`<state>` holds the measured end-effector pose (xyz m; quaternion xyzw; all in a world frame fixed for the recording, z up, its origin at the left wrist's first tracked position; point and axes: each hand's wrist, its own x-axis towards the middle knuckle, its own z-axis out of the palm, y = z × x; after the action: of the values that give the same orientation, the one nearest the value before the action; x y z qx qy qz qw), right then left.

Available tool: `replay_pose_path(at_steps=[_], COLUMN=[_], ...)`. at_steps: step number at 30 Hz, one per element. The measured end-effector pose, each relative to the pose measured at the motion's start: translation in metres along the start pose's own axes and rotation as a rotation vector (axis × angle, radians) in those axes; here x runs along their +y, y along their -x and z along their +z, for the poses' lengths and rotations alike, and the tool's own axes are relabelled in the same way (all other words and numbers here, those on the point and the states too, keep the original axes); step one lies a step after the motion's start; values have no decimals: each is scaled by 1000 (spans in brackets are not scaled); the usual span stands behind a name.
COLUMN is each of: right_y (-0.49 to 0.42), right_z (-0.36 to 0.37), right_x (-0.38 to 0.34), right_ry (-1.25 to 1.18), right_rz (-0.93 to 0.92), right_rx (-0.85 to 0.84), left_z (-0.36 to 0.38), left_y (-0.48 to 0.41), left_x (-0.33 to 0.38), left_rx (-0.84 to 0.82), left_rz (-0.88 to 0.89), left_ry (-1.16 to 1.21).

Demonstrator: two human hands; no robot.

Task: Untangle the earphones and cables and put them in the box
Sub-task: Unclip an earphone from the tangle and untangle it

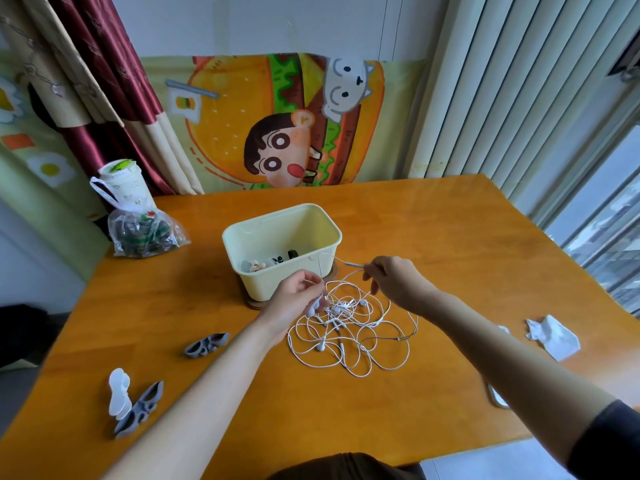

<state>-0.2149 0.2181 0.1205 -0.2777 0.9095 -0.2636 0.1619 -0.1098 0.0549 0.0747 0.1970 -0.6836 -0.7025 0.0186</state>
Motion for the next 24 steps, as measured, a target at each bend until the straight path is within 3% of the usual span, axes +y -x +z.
replay_pose_path(at_steps=[4,7,17,24], right_y=[15,19,13,9], right_z=[10,18,23,21], right_x=[-21,-27,-31,-25], right_ry=[-49,-53,-109,-123], right_rz=[-147,-199,-147,-131], right_rx=[-136,-143,-112,-55], left_z=[11,17,11,10], left_y=[0,0,2,4], left_x=[7,10,14,16], left_rx=[19,55,118,44], left_rz=[40,65,53,-10], left_ry=[-5,-7,91,111])
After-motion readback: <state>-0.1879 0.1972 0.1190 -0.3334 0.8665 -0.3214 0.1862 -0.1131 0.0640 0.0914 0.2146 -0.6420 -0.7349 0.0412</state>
